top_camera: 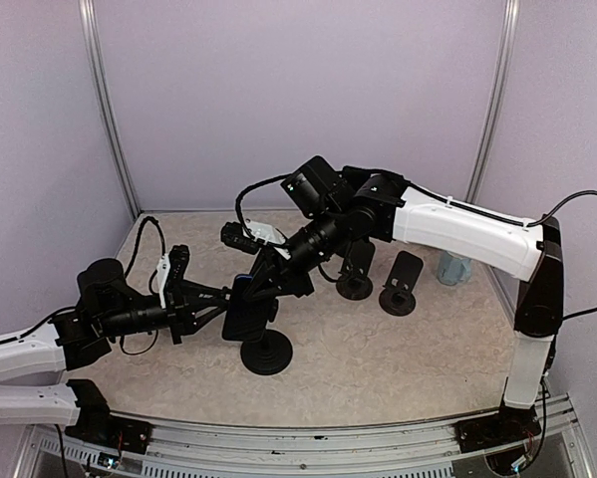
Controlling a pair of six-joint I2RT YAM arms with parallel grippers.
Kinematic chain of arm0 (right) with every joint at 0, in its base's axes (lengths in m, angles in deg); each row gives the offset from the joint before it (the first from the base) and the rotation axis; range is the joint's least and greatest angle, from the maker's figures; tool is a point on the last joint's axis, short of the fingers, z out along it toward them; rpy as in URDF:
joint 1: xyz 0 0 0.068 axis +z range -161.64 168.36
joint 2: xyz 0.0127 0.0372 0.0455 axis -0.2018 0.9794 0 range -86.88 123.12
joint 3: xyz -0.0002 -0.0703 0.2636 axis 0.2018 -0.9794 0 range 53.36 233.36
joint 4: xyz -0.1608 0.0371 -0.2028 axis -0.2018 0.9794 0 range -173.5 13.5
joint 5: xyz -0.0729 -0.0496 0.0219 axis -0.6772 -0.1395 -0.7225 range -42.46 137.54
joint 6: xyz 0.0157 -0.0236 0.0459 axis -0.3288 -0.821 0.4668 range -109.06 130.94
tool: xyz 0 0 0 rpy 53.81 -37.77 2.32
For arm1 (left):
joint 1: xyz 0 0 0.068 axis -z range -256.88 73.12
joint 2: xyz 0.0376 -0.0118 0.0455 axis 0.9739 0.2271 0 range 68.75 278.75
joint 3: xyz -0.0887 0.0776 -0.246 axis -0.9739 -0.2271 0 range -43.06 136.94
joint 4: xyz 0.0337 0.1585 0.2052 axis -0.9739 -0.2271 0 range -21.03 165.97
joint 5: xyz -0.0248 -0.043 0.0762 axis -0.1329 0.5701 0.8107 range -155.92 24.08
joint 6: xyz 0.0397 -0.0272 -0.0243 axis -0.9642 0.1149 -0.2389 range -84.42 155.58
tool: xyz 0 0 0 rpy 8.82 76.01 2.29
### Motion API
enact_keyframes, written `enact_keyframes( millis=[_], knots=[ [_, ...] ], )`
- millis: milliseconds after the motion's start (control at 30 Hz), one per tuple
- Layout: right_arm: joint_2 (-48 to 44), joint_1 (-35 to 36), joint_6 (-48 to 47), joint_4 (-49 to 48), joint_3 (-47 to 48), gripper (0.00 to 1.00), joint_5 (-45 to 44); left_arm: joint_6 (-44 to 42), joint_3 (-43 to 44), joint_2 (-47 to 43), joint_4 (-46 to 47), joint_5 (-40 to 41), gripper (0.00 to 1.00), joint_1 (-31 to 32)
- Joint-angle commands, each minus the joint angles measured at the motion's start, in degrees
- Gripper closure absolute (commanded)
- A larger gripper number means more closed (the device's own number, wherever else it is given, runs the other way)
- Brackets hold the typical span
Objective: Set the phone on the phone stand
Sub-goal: Install the phone on the phone stand.
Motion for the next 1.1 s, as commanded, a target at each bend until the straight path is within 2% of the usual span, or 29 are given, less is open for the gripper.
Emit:
enact_keyframes(
  millis=[0,200,300,433,533,833,1067],
  knots=[
    [1.1,-5.63,0.81,18.31,-3.82,1.0,-24.67,3.91,2.81,-4.37,5.25,-7.25,0.88,0.29],
    [1.55,-5.66,0.76,18.06,-4.32,1.0,-26.37,3.35,2.71,-4.03,5.16,-11.2,0.87,0.15],
    [0.87,-5.85,0.38,17.86,-4.83,1.0,-27.27,2.64,2.46,-3.69,5.23,-15.79,0.87,-0.98],
    [-0.62,-6.29,-0.06,17.16,-6.07,1.0,-28.2,6.09,1.04,-2.86,10.52,-21.27,0.91,-4.42],
    [-1.47,-6.47,-0.53,16.56,-6.94,1.0,-28.44,7.25,1.45,-1.33,11.16,-22.77,0.98,-6.15],
    [-0.79,-6.54,-0.88,16.55,-7.09,1.0,-28.13,8.11,4.18,-1.59,3.83,-24.04,0.95,-8.78],
    [-1.12,-6.64,-0.82,15.99,-8.01,1.0,-28.87,14.73,1.72,-1.53,9.95,-28.34,0.96,-10.42]
  ],
)
